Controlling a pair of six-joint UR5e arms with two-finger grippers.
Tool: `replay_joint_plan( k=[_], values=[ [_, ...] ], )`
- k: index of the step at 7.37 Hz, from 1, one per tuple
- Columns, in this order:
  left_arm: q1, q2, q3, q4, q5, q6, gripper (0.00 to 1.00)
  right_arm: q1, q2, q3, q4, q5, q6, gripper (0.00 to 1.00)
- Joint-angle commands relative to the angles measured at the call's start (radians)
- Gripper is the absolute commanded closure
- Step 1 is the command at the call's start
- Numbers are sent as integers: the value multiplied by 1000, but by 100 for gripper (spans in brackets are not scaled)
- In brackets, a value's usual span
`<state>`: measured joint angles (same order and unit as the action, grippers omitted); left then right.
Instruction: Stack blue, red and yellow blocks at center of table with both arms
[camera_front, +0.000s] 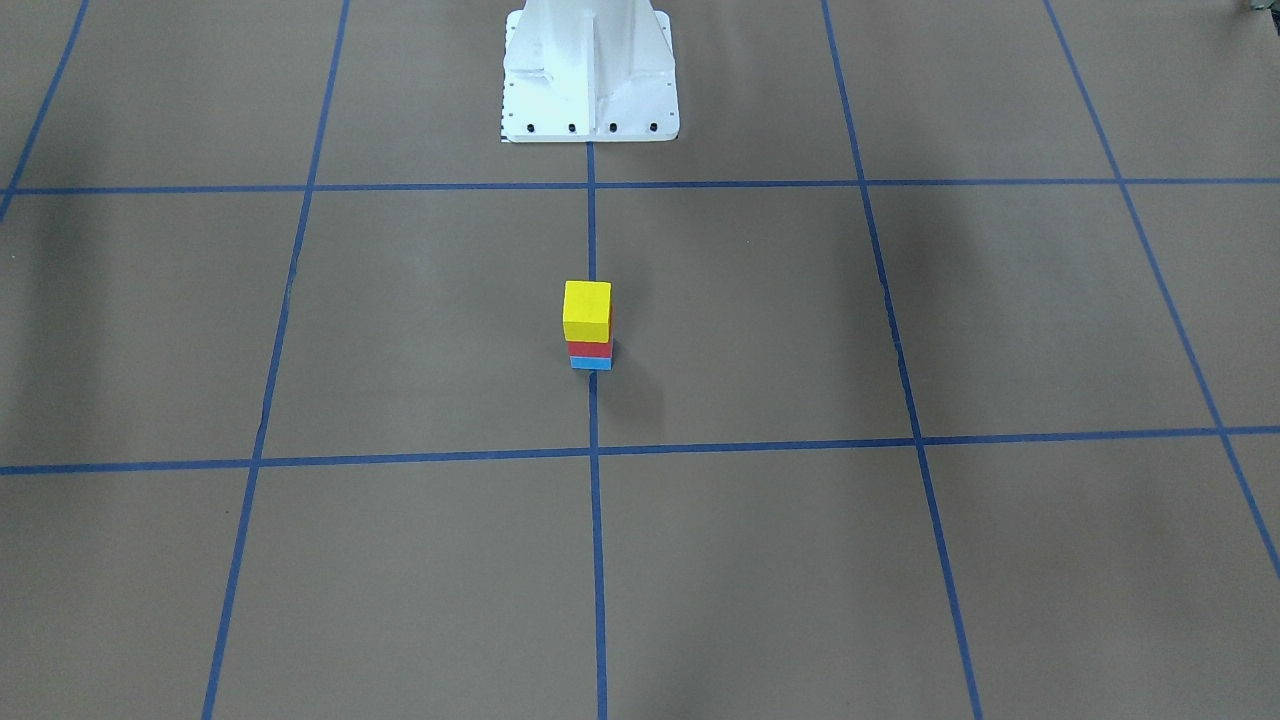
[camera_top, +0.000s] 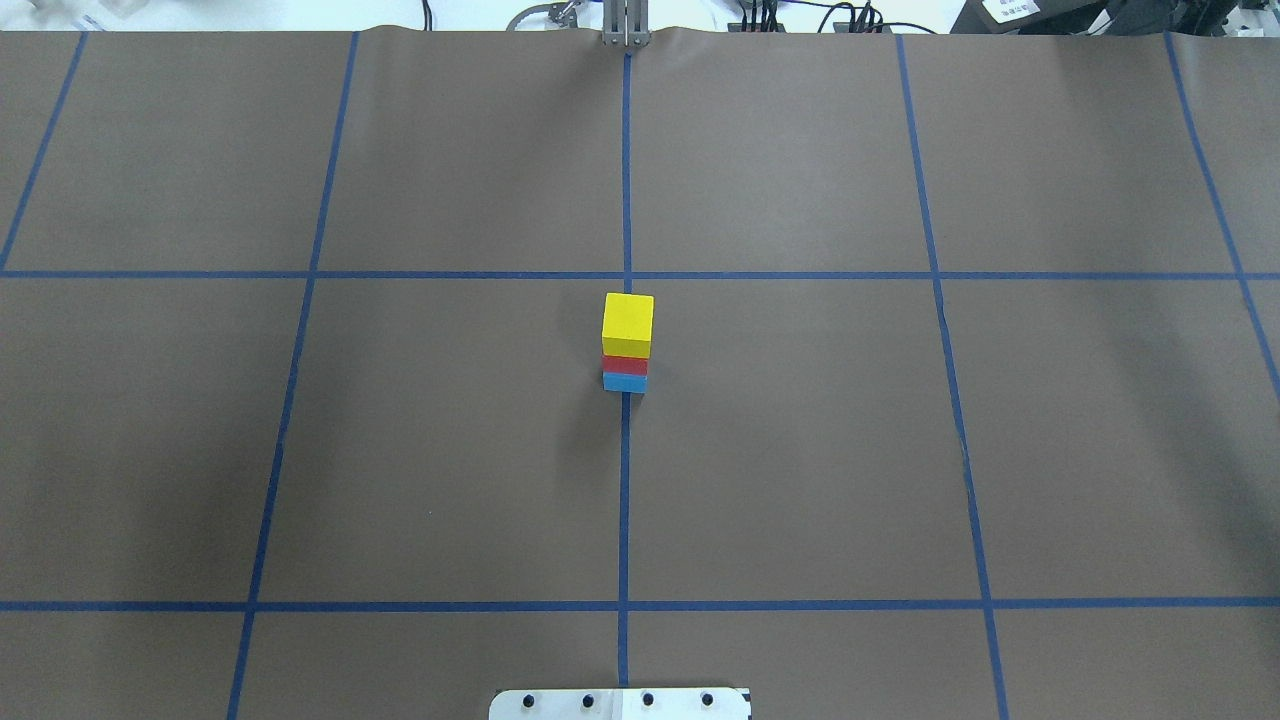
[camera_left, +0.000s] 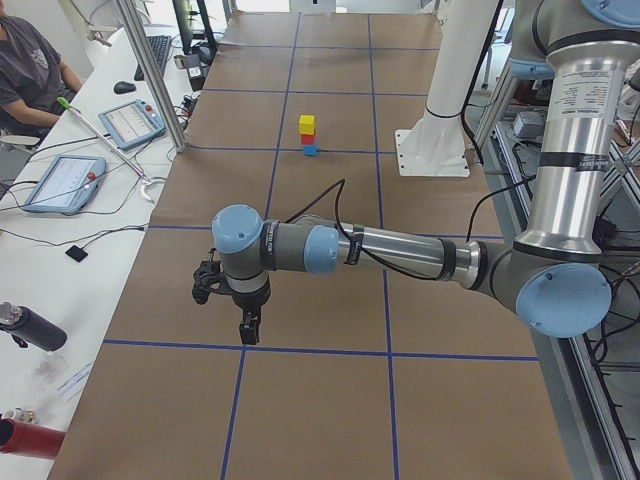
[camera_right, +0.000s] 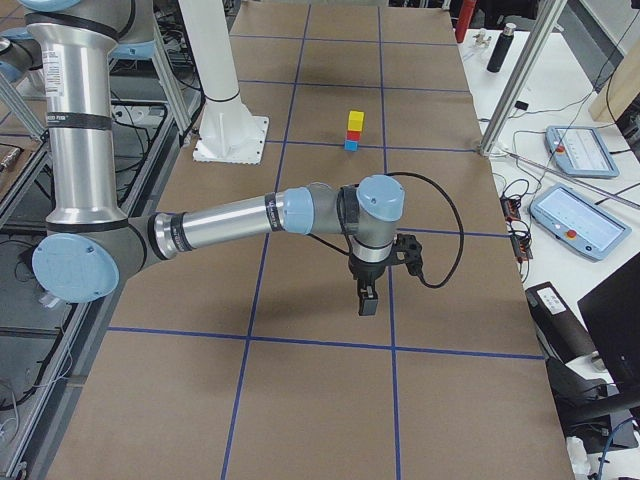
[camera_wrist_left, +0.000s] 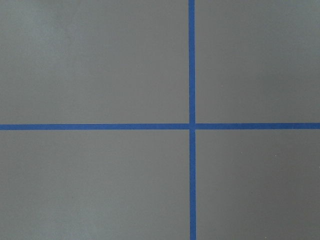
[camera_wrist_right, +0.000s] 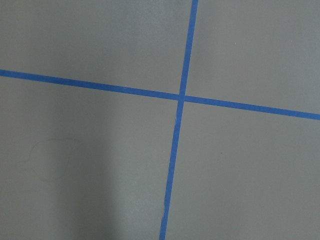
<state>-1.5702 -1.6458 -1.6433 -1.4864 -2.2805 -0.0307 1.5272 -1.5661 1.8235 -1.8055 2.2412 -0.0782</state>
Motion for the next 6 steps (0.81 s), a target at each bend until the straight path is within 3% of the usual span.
replay_joint_plan(
  k=[1,6],
  values=[
    [1,1,-12,3,-16,0,1,1,0,0,0,0,0,0],
    [1,20,-30,8,-22,-2,0,-1,0,0,0,2,0,0]
  ],
)
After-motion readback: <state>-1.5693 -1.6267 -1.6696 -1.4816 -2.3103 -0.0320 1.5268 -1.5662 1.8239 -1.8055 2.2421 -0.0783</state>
